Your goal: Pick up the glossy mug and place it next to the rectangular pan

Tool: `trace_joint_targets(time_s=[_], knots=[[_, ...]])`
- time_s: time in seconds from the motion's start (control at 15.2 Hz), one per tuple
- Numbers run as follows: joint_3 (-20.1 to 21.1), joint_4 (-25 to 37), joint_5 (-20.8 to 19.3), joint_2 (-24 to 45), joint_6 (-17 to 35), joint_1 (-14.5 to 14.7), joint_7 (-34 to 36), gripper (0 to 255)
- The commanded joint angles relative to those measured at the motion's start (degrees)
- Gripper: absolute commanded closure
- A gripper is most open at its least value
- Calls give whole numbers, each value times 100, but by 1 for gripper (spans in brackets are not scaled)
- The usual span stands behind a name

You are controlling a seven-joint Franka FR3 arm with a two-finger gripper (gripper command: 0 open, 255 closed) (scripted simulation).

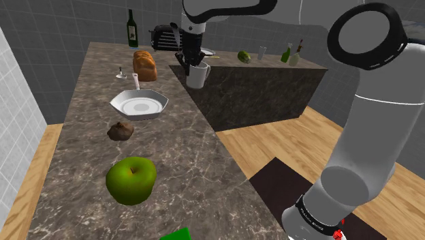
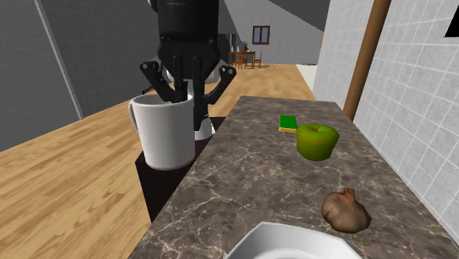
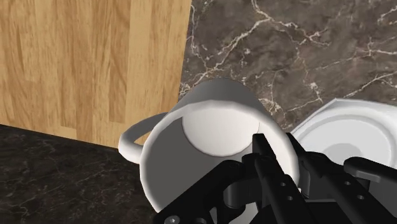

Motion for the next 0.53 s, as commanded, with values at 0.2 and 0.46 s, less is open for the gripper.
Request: trace_joint_targets(time_s=[0.2, 0.46], knots=[[-178, 1662, -274, 1129, -536, 43, -350, 255], [-356, 3738, -490, 2385, -1319, 268, -702, 255]])
